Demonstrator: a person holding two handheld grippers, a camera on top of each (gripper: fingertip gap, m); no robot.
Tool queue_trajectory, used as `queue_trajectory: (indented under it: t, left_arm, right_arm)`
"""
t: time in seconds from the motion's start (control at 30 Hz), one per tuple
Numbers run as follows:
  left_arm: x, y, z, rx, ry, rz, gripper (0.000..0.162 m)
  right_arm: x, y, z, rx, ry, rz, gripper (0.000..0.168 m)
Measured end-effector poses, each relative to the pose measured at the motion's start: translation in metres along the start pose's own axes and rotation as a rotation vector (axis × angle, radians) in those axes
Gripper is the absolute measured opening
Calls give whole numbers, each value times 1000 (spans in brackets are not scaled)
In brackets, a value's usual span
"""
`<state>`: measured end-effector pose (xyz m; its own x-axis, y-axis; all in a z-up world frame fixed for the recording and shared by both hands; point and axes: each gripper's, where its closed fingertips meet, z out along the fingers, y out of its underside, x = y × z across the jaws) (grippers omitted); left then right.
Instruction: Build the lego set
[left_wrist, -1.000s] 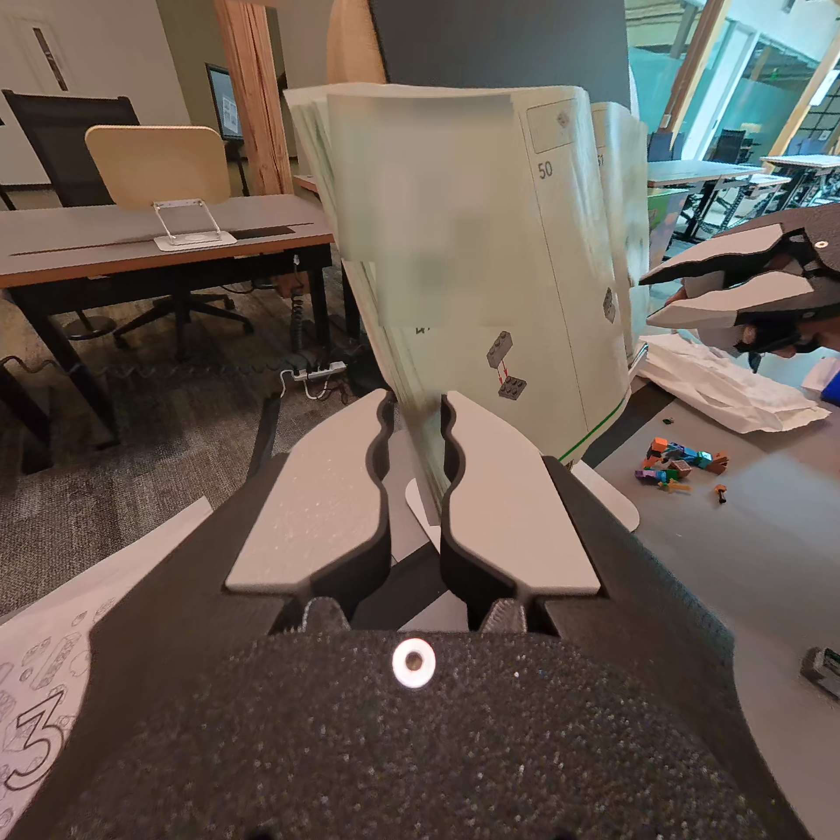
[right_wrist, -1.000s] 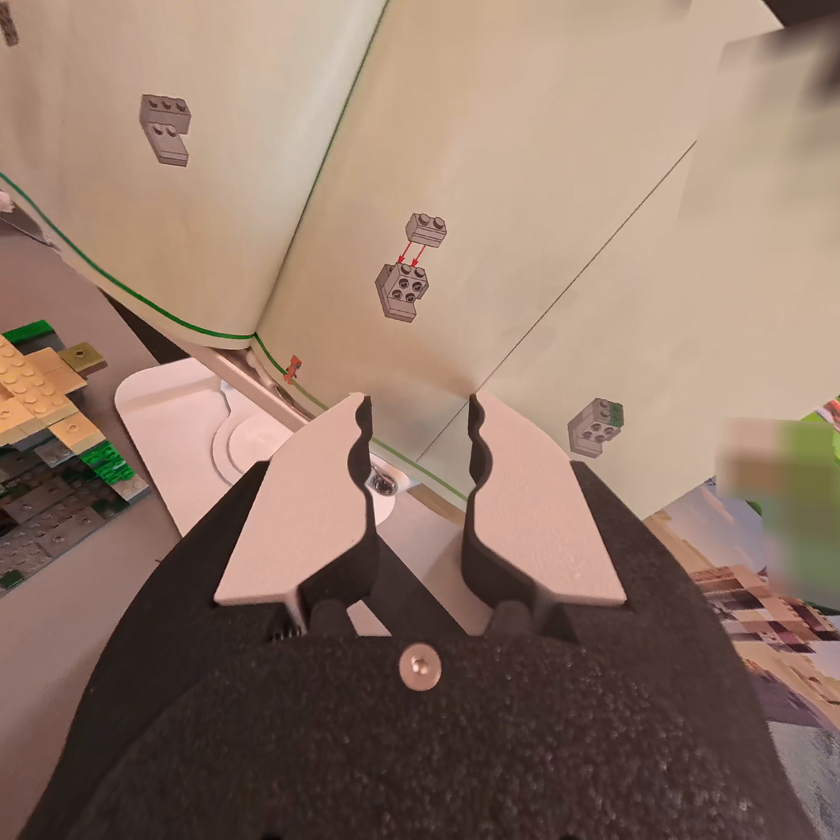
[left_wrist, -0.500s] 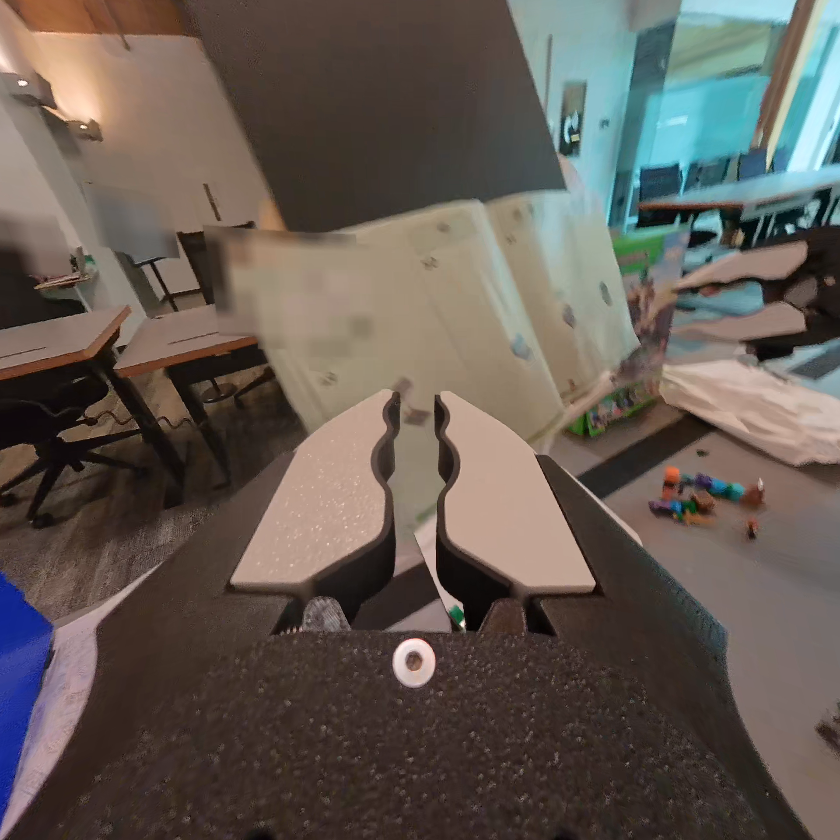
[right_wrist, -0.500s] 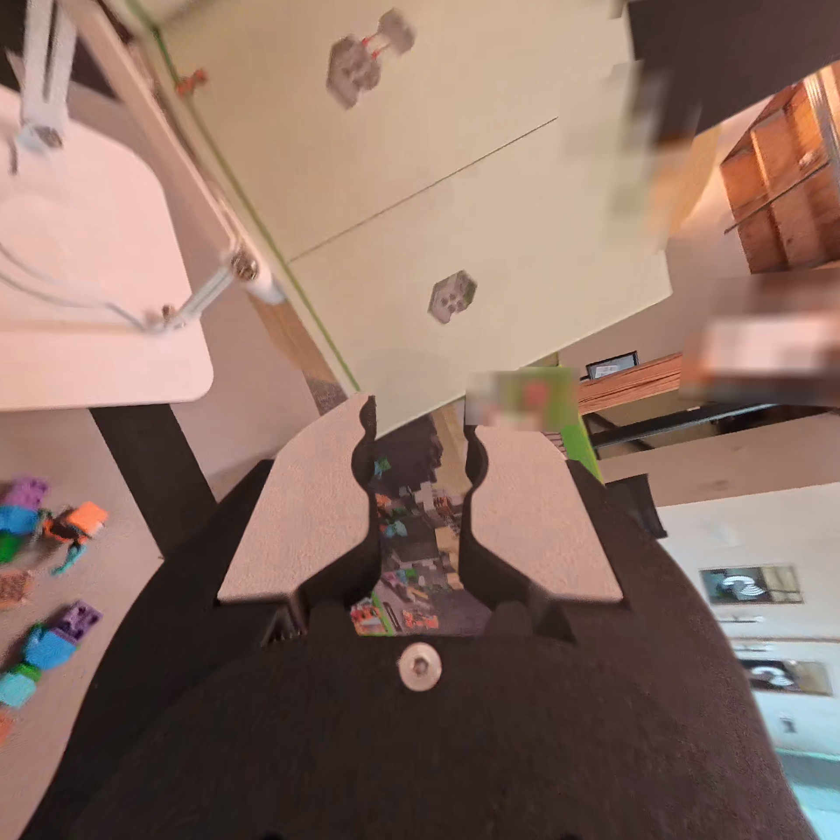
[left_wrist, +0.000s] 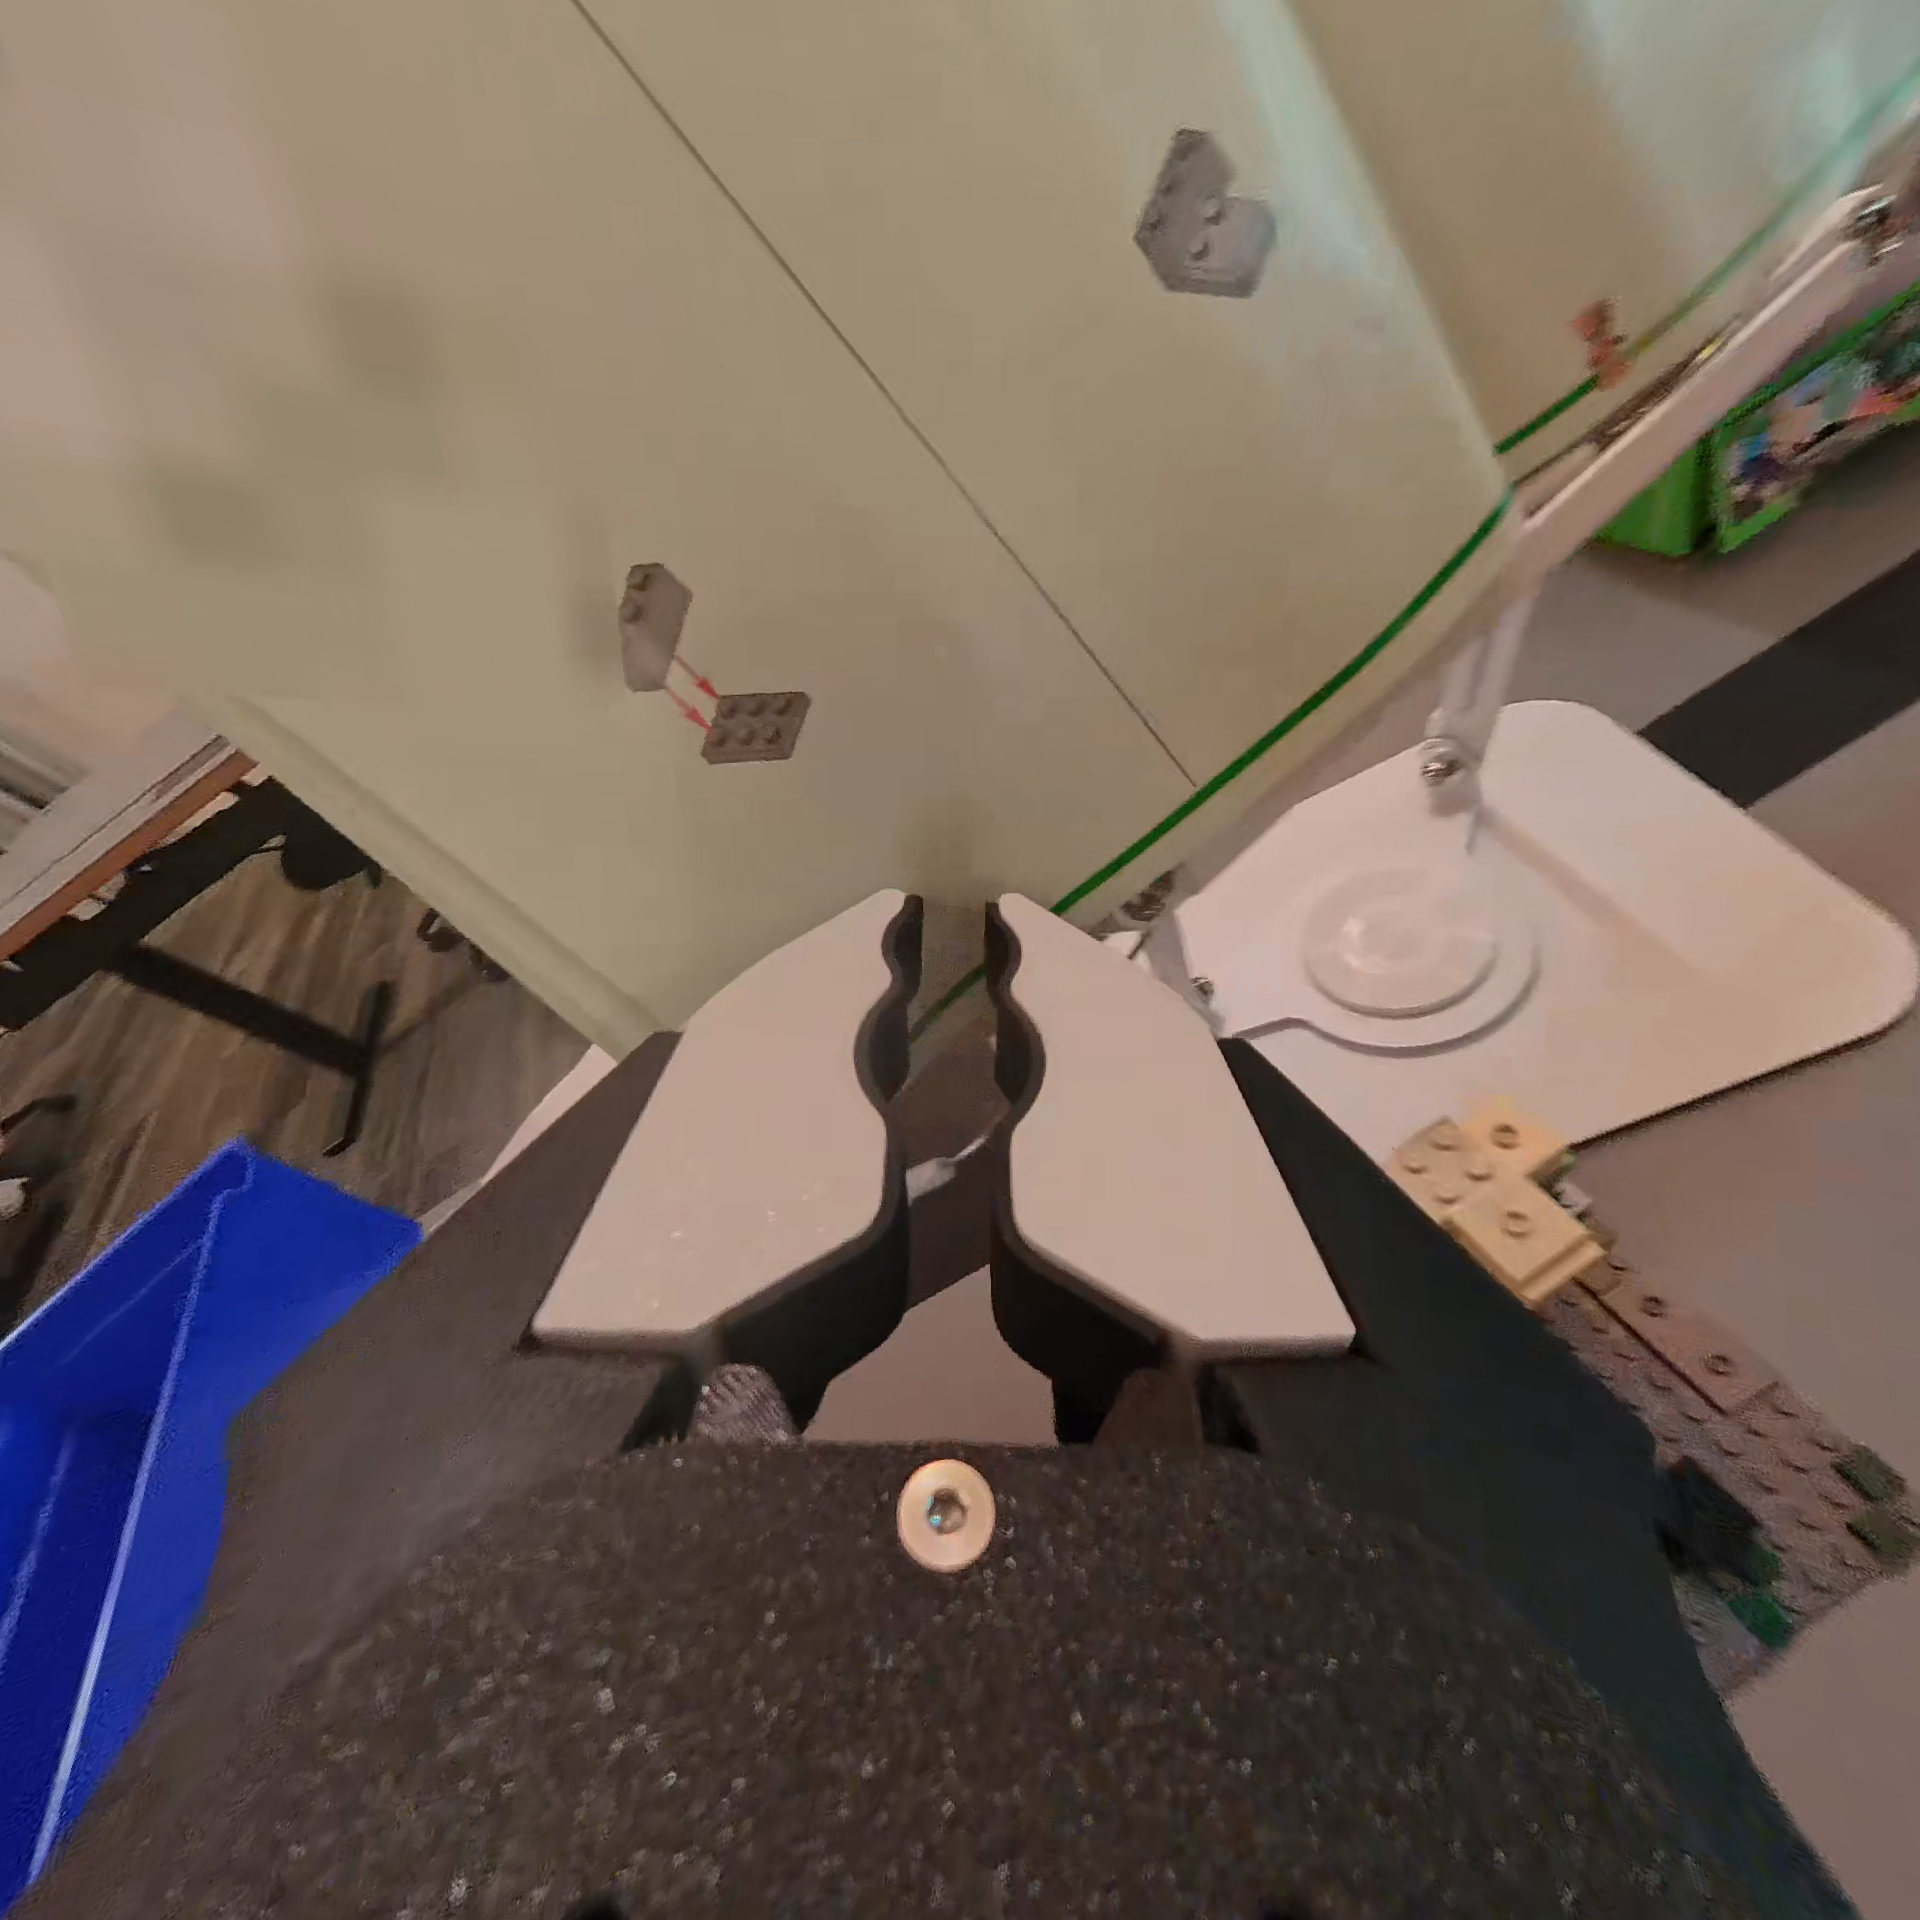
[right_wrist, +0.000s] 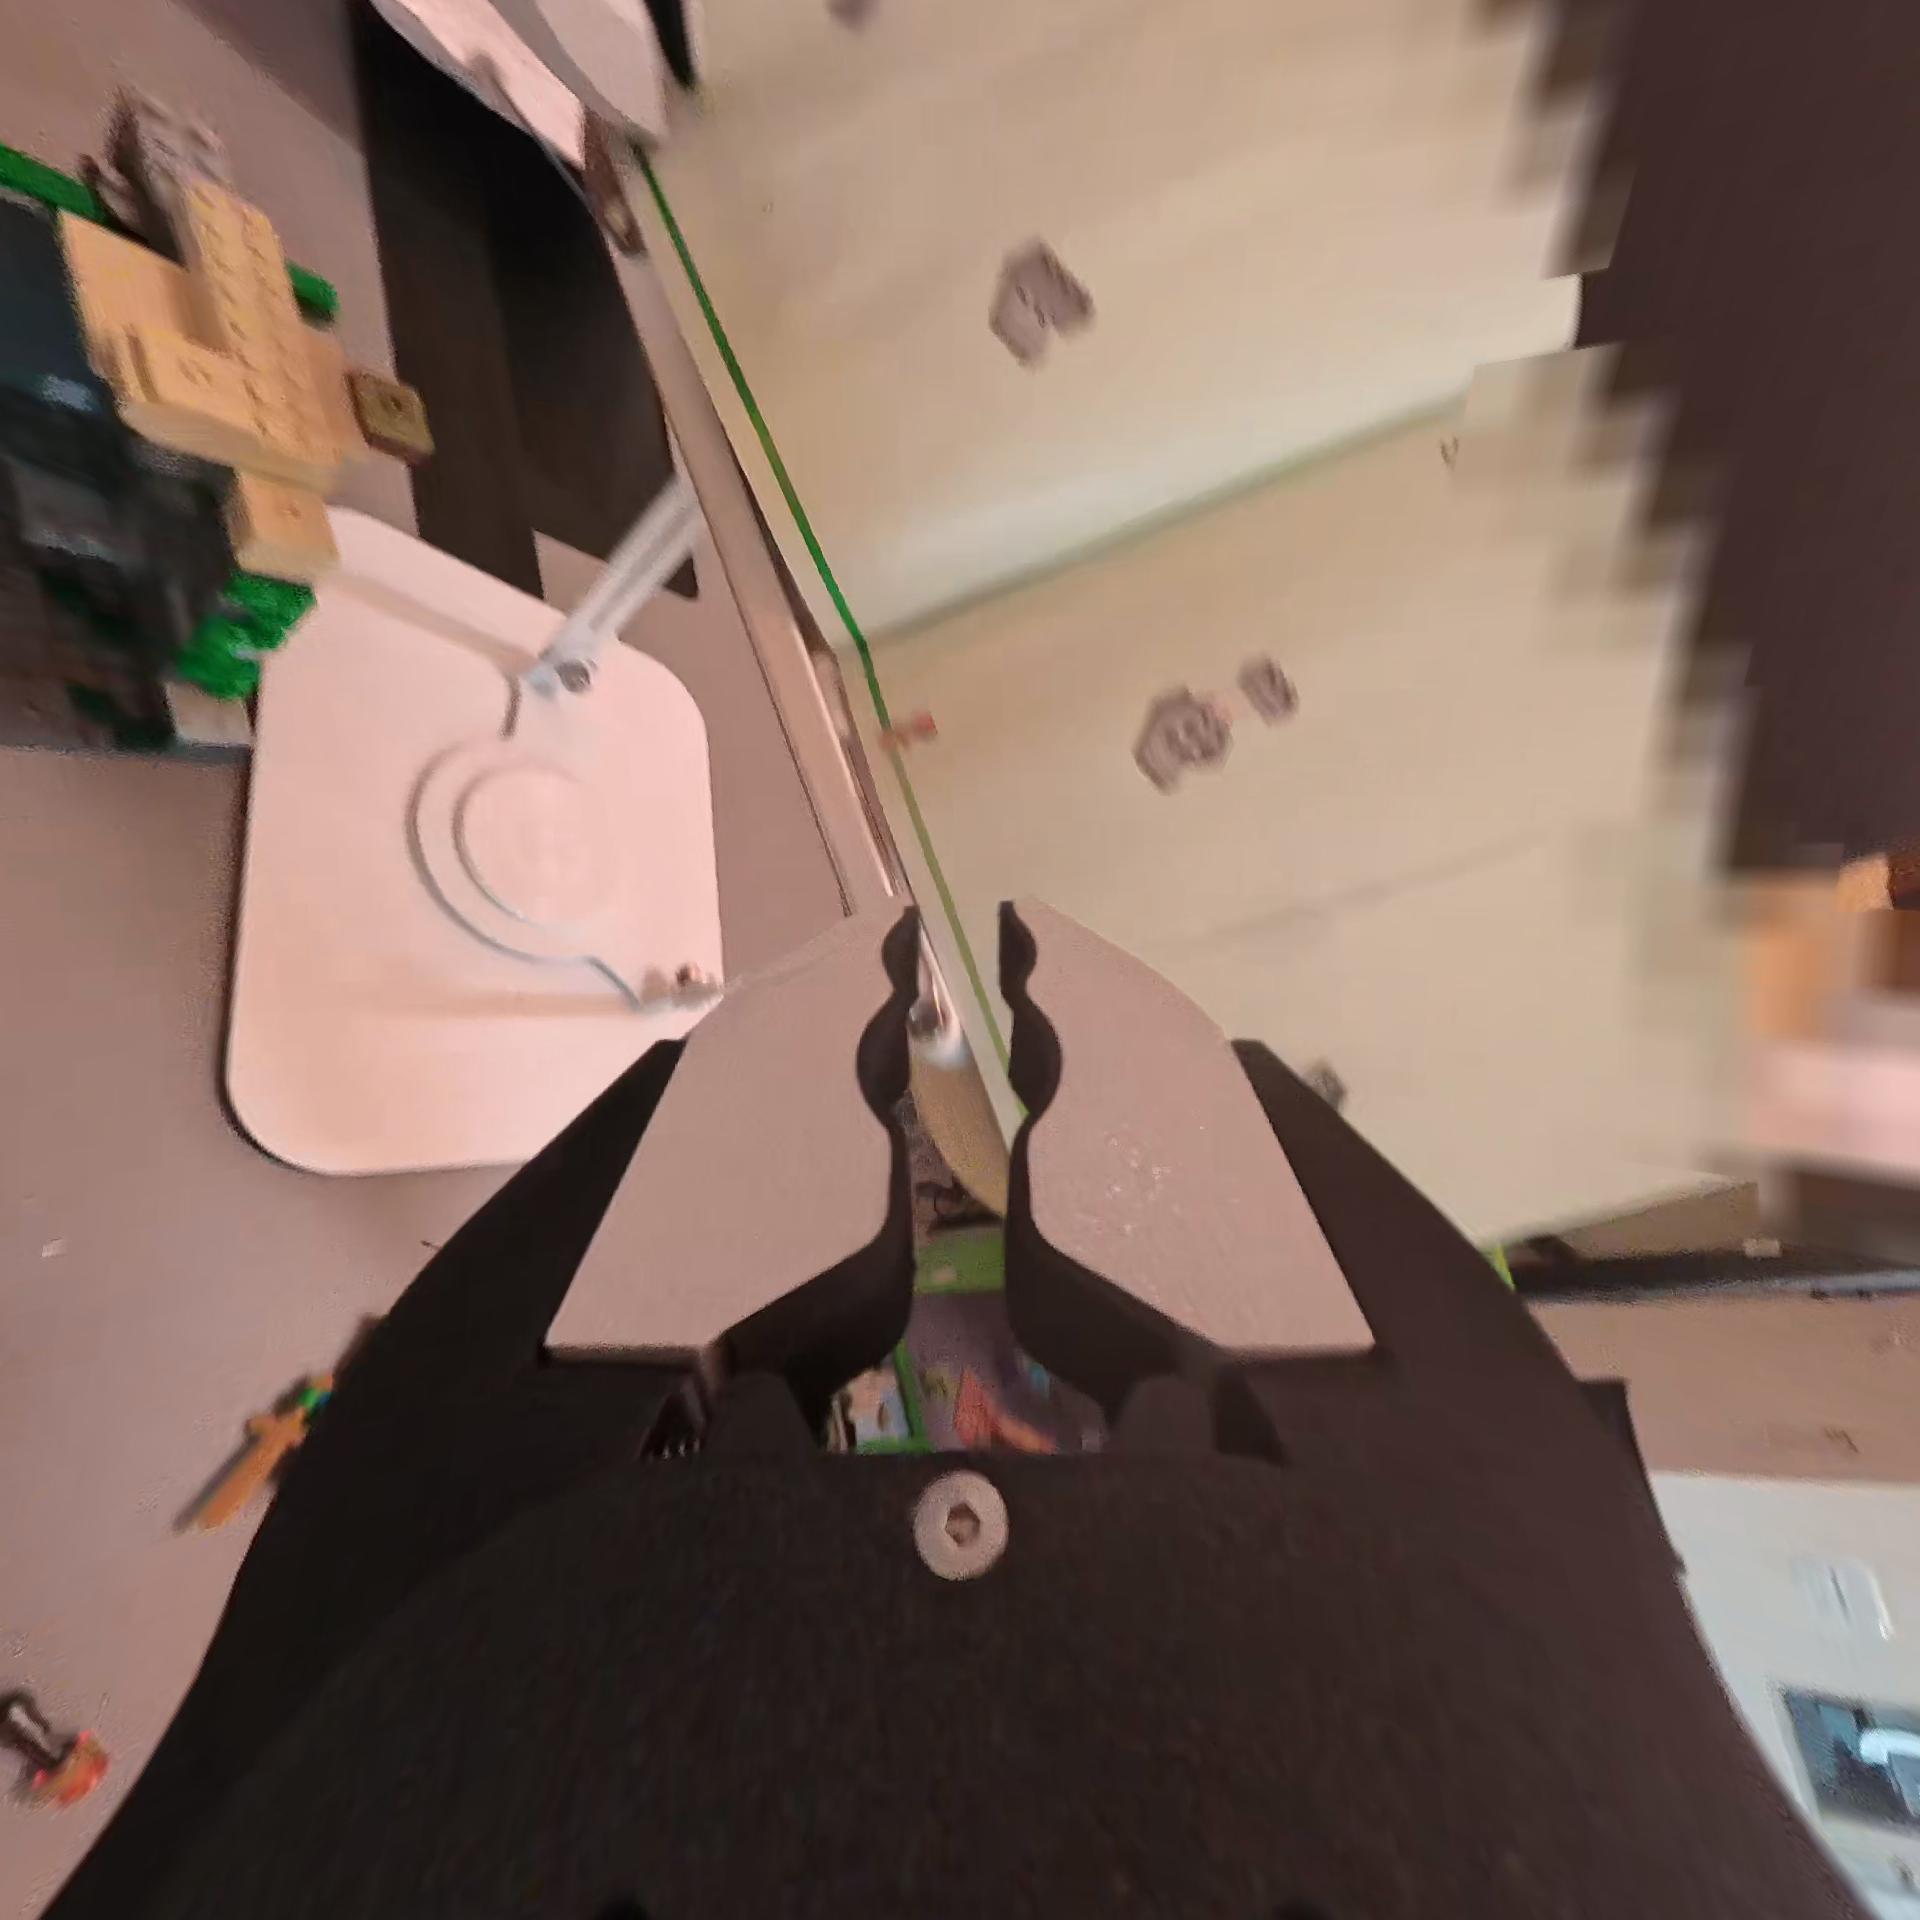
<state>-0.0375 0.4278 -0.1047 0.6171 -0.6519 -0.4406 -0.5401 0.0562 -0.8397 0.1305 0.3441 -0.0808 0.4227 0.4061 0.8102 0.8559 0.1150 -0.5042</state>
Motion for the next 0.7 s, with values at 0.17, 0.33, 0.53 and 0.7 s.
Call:
queue_trajectory:
  t: [0.17, 0.33, 0.53, 0.7]
  left_arm:
    - [-19, 0, 1, -25, -65, 24, 2]
    - [-23, 1, -13, -11, -54, -6, 14]
    - [35, 18, -49, 15, 373, -479, 21]
    - [51, 29, -35, 61, 574, -1002, 42]
  right_arm:
    - [-11, -46, 45, -2, -65, -75, 0]
    - [-13, -61, 85, -135, -102, -107, 0]
    - [-12, -58, 100, -257, -122, -68, 0]
    - [-13, -58, 100, -307, -134, -90, 0]
